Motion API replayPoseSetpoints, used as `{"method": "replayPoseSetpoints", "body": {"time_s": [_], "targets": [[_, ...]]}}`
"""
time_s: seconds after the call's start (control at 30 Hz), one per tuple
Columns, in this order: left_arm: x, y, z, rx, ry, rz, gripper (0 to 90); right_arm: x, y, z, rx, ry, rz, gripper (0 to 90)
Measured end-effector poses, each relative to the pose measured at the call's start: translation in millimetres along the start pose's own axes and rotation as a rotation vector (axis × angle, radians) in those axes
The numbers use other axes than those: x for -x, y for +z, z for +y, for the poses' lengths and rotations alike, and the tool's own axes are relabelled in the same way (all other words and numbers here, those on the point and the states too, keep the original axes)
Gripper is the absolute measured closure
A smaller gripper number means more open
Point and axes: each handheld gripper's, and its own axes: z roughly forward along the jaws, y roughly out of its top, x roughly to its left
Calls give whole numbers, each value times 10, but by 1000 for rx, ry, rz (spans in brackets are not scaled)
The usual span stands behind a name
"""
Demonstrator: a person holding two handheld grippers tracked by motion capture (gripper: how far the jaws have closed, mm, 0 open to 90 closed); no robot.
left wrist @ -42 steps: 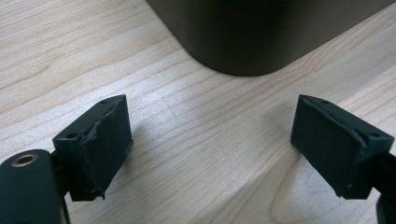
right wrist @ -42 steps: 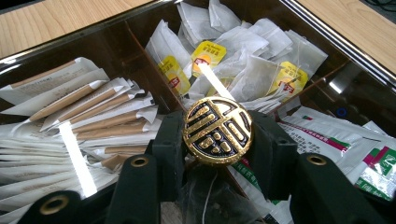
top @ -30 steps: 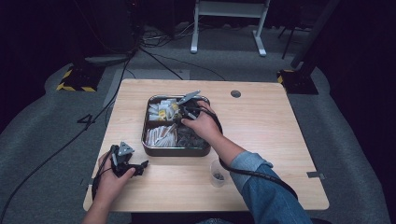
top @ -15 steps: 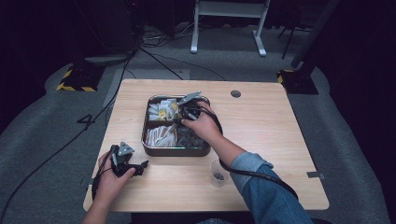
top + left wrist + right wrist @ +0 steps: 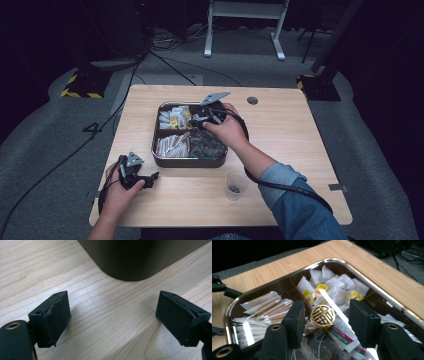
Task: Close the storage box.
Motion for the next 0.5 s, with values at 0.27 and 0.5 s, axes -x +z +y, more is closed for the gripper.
{"method": "replayPoseSetpoints", "body": {"time_s": [0.27,0.5], "targets": [[-8,-11,-7,-1,12,-3,127,67,-478,-4,43,-20,15,453],[-22,-36,-35,3,2,-1,135,117,-788,-116,61,-66,0,444]]}}
